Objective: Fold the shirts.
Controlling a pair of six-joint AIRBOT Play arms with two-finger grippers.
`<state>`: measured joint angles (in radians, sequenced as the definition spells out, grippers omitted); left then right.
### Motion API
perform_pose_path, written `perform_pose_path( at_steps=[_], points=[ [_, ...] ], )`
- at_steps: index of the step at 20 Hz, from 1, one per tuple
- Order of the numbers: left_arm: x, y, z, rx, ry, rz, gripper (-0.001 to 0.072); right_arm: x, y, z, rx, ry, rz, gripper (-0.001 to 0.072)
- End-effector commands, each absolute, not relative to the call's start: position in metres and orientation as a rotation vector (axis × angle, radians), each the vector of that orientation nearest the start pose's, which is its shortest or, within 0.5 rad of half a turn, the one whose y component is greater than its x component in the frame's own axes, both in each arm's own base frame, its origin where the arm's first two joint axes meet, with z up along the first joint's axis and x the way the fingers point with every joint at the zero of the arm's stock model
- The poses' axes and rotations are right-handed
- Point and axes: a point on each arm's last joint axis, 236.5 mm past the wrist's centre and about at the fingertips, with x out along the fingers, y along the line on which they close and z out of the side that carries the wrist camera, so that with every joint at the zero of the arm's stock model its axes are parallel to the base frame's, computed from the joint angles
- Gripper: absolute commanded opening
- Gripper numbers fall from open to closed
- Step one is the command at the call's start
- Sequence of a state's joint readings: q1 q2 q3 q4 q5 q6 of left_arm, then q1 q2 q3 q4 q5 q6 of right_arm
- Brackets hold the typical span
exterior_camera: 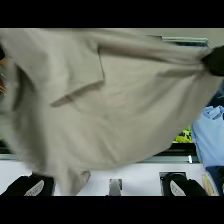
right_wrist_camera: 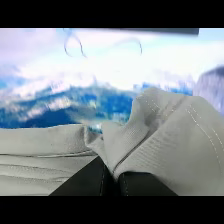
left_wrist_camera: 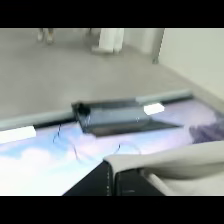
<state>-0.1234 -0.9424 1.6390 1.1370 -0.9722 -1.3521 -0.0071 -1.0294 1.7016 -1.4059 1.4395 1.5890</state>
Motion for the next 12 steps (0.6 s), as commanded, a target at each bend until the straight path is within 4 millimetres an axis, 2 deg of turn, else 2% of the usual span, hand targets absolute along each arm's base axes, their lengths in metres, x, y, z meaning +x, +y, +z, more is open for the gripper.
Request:
perform_pose_path(
  at_steps=[1, 2, 4, 6, 8, 11, 12],
  points=[
    [0.42, -0.118, 0.248, -0.209, 0.562, -0.357, 0.0034, 0.409, 0.033, 0.164, 0.181, 1.018, 0.079, 0.0045],
    [0.434, -0.114, 0.21, -0.299, 0.626, -0.304, 0.0034, 0.432, 0.034, 0.138, 0.243, 1.024, 0.05, 0.0045],
    [0.449, -0.109, 0.138, -0.392, 0.751, -0.229, 0.0034, 0.462, 0.046, 0.092, 0.388, 1.079, 0.026, 0.0044],
    [0.448, -0.113, 0.077, -0.434, 0.908, -0.191, 0.0035, 0.47, 0.069, 0.057, 0.518, 1.167, 0.052, 0.0045],
    [0.443, -0.118, 0.042, -0.447, 1.02, -0.188, 0.0035, 0.476, 0.089, 0.044, 0.615, 1.197, 0.1, 0.0045],
    [0.444, -0.123, 0.022, -0.456, 1.064, -0.186, 0.004, 0.487, 0.082, 0.043, 0.592, 1.154, 0.086, 0.0046],
    [0.445, -0.123, 0.018, -0.457, 1.072, -0.183, 0.0101, 0.488, 0.079, 0.042, 0.582, 1.148, 0.079, 0.0095]
  ],
)
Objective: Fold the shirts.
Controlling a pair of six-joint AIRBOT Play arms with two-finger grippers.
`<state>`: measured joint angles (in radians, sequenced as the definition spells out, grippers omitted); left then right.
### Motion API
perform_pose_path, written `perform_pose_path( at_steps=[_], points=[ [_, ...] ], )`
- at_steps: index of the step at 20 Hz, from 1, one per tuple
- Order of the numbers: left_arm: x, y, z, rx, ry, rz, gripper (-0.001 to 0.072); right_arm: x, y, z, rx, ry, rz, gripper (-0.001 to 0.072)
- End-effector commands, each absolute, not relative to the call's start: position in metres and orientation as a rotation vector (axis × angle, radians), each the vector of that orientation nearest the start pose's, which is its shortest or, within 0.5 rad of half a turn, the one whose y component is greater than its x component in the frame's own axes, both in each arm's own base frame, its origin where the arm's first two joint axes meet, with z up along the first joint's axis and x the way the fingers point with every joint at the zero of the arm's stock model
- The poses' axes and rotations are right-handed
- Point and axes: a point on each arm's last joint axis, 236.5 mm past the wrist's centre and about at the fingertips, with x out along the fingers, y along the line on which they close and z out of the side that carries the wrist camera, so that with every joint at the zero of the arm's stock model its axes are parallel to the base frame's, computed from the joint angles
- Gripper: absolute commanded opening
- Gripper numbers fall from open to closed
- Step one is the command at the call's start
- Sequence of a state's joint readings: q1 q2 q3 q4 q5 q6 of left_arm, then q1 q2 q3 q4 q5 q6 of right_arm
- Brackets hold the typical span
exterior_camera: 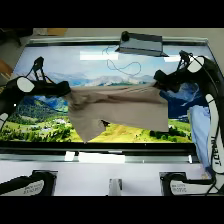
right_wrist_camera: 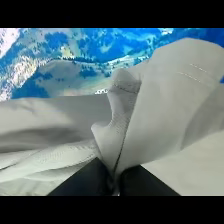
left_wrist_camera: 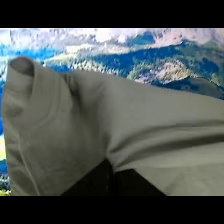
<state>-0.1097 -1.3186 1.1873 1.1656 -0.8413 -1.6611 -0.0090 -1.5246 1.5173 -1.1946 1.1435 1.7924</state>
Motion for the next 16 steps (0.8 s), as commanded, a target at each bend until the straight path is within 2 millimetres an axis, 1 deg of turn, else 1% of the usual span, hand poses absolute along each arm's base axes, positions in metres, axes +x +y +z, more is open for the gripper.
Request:
perform_pose_path(
  at_steps=[1, 2, 3, 4, 5, 6, 7, 8, 9, 10, 11, 12, 13, 14, 15, 16],
  points=[
    [0.445, -0.123, 0.015, -0.457, 1.078, -0.182, 0.0279, 0.489, 0.078, 0.043, 0.576, 1.142, 0.075, 0.0214],
    [0.445, -0.122, 0.015, -0.456, 1.079, -0.18, 0.0593, 0.488, 0.075, 0.041, 0.562, 1.147, 0.066, 0.0447],
    [0.442, -0.118, 0.016, -0.439, 1.095, -0.188, 0.072, 0.483, 0.068, 0.039, 0.523, 1.164, 0.048, 0.0664],
    [0.437, -0.109, 0.017, -0.4, 1.127, -0.198, 0.072, 0.472, 0.05, 0.033, 0.435, 1.202, -0.001, 0.0669],
    [0.428, -0.092, 0.016, -0.356, 1.177, -0.183, 0.072, 0.458, 0.027, 0.028, 0.34, 1.251, -0.067, 0.0673],
    [0.416, -0.07, 0.011, -0.317, 1.236, -0.151, 0.0666, 0.44, 0.003, 0.022, 0.285, 1.316, -0.13, 0.0673],
    [0.403, -0.047, 0.004, -0.282, 1.299, -0.119, 0.0604, 0.423, -0.012, 0.018, 0.279, 1.386, -0.151, 0.0662],
    [0.387, -0.027, -0.006, -0.279, 1.37, -0.085, 0.0603, 0.406, -0.021, 0.014, 0.305, 1.456, -0.142, 0.0626],
    [0.373, -0.016, -0.017, -0.319, 1.426, -0.058, 0.0598, 0.392, -0.027, 0.011, 0.347, 1.51, -0.128, 0.0592],
    [0.362, -0.011, -0.029, -0.363, 1.461, -0.044, 0.0581, 0.38, -0.028, 0.007, 0.384, 1.557, -0.103, 0.057],
    [0.354, -0.012, -0.042, -0.409, 1.48, -0.043, 0.0421, 0.369, -0.029, 0.002, 0.411, 1.598, -0.083, 0.0521],
    [0.348, -0.019, -0.054, -0.457, 1.493, -0.05, 0.0389, 0.358, -0.028, -0.004, 0.43, 1.638, -0.069, 0.0519],
    [0.345, -0.028, -0.065, -0.505, 1.494, -0.056, 0.0389, 0.349, -0.027, -0.009, 0.439, 1.674, -0.067, 0.0519],
    [0.346, -0.037, -0.075, -0.533, 1.482, -0.072, 0.0389, 0.341, -0.023, -0.013, 0.448, 1.709, -0.061, 0.0481],
    [0.349, -0.047, -0.082, -0.559, 1.462, -0.093, 0.0389, 0.335, -0.017, -0.016, 0.47, 1.734, -0.043, 0.042],
    [0.354, -0.055, -0.087, -0.587, 1.437, -0.1, 0.0389, 0.332, -0.013, -0.017, 0.486, 1.747, -0.032, 0.0402]
  ],
)
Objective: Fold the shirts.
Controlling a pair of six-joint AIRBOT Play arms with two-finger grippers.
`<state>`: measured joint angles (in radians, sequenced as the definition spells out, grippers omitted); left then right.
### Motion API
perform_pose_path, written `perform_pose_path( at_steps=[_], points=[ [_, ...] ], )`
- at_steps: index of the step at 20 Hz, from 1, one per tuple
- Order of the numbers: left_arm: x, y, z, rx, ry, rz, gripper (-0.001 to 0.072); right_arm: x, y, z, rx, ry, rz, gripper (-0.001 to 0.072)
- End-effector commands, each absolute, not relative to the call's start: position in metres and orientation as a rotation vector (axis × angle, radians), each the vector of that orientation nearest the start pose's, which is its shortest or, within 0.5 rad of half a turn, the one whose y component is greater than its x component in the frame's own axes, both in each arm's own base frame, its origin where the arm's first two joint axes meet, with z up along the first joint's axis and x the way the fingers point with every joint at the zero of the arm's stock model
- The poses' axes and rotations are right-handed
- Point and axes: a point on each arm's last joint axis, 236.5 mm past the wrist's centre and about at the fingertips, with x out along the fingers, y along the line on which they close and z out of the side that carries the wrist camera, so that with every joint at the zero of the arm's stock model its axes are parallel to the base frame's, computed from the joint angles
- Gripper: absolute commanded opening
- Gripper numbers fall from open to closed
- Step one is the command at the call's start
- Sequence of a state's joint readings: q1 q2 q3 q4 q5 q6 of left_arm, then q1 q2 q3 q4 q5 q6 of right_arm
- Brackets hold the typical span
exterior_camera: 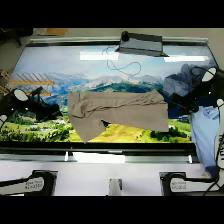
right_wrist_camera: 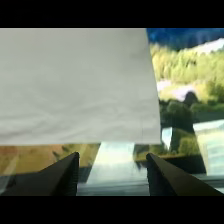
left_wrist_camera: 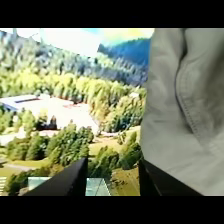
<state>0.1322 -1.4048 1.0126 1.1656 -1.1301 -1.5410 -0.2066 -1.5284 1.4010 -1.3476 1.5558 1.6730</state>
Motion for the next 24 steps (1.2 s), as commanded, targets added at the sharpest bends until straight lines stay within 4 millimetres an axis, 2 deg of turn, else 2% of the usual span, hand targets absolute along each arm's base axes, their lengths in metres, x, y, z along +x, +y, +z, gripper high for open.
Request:
perform_pose_path(
  at_steps=[1, 4, 9, 11, 13, 15, 20, 22, 24],
  points=[
    [0.362, -0.061, -0.089, -0.613, 1.41, -0.101, 0.0389, 0.33, -0.011, -0.019, 0.494, 1.754, -0.025, 0.0402],
    [0.38, -0.073, -0.09, -0.649, 1.346, -0.118, 0.0394, 0.33, -0.011, -0.019, 0.493, 1.752, -0.027, 0.0411],
    [0.387, -0.074, -0.106, -0.647, 1.338, -0.097, 0.037, 0.324, -0.019, -0.021, 0.461, 1.776, -0.056, 0.0438],
    [0.39, -0.072, -0.107, -0.645, 1.328, -0.091, 0.0216, 0.319, -0.032, -0.024, 0.413, 1.789, -0.106, 0.0447],
    [0.391, -0.071, -0.107, -0.645, 1.324, -0.089, 0.0036, 0.312, -0.05, -0.033, 0.363, 1.805, -0.189, 0.0587],
    [0.391, -0.071, -0.105, -0.626, 1.319, -0.105, 0.0034, 0.307, -0.057, -0.048, 0.367, 1.806, -0.255, 0.0604],
    [0.382, -0.076, -0.098, -0.578, 1.338, -0.169, 0.0034, 0.318, -0.023, -0.083, 0.533, 1.786, -0.188, 0.0588],
    [0.381, -0.077, -0.094, -0.559, 1.333, -0.189, 0.0034, 0.315, -0.02, -0.095, 0.551, 1.825, -0.186, 0.0544],
    [0.382, -0.077, -0.089, -0.556, 1.32, -0.192, 0.0034, 0.313, -0.02, -0.103, 0.554, 1.851, -0.189, 0.0543]
  ],
)
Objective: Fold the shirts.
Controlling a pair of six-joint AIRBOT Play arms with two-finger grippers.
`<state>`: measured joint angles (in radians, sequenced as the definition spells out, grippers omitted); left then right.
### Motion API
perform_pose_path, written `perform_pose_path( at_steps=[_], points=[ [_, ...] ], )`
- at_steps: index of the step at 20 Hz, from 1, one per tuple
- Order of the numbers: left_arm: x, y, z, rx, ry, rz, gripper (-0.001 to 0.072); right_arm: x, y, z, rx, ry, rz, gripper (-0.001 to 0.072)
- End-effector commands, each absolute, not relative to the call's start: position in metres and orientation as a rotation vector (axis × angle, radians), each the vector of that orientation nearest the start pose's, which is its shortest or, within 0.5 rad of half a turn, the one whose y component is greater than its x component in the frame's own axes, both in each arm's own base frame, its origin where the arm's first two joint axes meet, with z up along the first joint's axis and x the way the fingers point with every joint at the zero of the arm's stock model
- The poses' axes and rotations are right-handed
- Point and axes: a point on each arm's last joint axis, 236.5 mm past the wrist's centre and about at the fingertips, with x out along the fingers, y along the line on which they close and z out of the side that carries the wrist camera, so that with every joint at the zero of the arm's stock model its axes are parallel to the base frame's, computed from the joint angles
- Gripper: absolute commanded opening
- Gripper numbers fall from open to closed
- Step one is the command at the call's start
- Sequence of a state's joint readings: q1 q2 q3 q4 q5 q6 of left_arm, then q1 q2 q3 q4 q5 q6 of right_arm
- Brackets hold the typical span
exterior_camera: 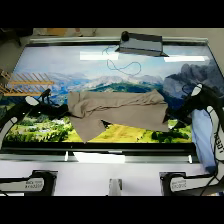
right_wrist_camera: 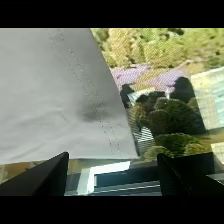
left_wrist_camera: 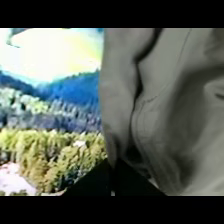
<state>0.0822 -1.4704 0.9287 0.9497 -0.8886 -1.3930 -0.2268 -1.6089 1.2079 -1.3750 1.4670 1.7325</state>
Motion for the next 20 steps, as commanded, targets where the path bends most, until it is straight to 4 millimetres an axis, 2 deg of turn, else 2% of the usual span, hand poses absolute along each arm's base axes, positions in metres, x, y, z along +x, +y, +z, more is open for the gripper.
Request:
perform_pose_path(
  at_steps=[1, 4, 5, 7, 8, 9, 10, 11, 14, 16, 17, 18, 19, 20],
  points=[
    [0.383, -0.077, -0.087, -0.554, 1.314, -0.193, 0.0034, 0.312, -0.017, -0.106, 0.562, 1.865, -0.183, 0.0544],
    [0.384, -0.077, -0.08, -0.551, 1.297, -0.197, 0.0034, 0.314, -0.001, -0.112, 0.625, 1.883, -0.125, 0.0534],
    [0.385, -0.077, -0.078, -0.55, 1.292, -0.198, 0.0034, 0.318, 0.007, -0.113, 0.659, 1.874, -0.09, 0.048],
    [0.388, -0.077, -0.071, -0.545, 1.277, -0.204, 0.0034, 0.328, 0.019, -0.114, 0.719, 1.847, -0.054, 0.0307],
    [0.39, -0.078, -0.065, -0.542, 1.266, -0.211, 0.0034, 0.332, 0.02, -0.115, 0.728, 1.832, -0.055, 0.025],
    [0.393, -0.079, -0.058, -0.537, 1.258, -0.223, 0.0034, 0.333, 0.019, -0.116, 0.731, 1.824, -0.065, 0.0236],
    [0.396, -0.08, -0.048, -0.527, 1.246, -0.24, 0.0034, 0.334, 0.017, -0.117, 0.725, 1.818, -0.07, 0.0084],
    [0.399, -0.082, -0.038, -0.504, 1.234, -0.268, 0.0034, 0.334, 0.015, -0.118, 0.716, 1.817, -0.078, 0.0044],
    [0.412, -0.083, -0.001, -0.418, 1.16, -0.337, 0.0032, 0.344, 0.012, -0.105, 0.644, 1.76, 0.003, 0.0042],
    [0.43, -0.08, 0.047, -0.37, 1.038, -0.352, 0.0032, 0.368, 0.007, -0.073, 0.564, 1.621, 0.062, 0.0041],
    [0.44, -0.079, 0.083, -0.344, 0.95, -0.361, 0.0032, 0.384, 0.003, -0.048, 0.516, 1.53, 0.093, 0.0041],
    [0.449, -0.078, 0.126, -0.307, 0.849, -0.373, 0.0032, 0.403, 0.001, -0.011, 0.465, 1.41, 0.127, 0.0041],
    [0.455, -0.076, 0.183, -0.265, 0.712, -0.38, 0.0032, 0.424, 0.001, 0.037, 0.423, 1.262, 0.16, 0.0041],
    [0.457, -0.074, 0.252, -0.226, 0.547, -0.38, 0.0032, 0.443, 0.003, 0.093, 0.391, 1.094, 0.188, 0.0041]
  ],
)
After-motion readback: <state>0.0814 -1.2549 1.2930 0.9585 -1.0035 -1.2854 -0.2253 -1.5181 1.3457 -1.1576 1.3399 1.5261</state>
